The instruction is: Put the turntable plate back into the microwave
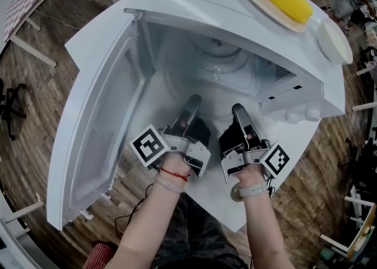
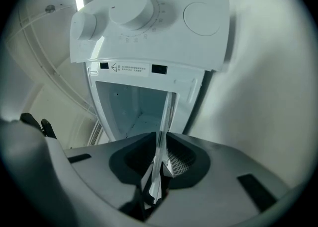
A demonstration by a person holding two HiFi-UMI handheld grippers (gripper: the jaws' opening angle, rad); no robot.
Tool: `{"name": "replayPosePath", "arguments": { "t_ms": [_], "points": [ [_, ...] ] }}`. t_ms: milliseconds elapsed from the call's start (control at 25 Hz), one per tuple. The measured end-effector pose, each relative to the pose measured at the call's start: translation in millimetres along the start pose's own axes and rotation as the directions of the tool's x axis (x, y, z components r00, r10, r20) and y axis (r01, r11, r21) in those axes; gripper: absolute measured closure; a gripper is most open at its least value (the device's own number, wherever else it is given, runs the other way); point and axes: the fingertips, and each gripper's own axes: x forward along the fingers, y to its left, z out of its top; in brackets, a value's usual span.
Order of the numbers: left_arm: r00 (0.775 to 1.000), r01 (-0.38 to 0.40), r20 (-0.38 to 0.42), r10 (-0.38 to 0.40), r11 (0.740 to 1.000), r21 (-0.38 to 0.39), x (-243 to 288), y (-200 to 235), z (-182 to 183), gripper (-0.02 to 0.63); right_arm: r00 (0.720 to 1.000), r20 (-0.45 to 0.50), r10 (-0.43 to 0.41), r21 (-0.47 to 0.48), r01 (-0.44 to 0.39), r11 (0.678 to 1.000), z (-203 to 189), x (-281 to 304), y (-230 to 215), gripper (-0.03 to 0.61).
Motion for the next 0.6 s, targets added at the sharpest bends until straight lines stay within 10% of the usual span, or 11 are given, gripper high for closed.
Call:
{"name": "replayPosePath", "arguments": {
  "t_ms": [600],
  "points": [
    [1.000,0.001,-0.008,-0.001,0.999,0.048,10,1,6,0.581,1.000,0.012,0.004,0.082,-0.005,0.997,-17,4,-5,0.515]
  ]
}}
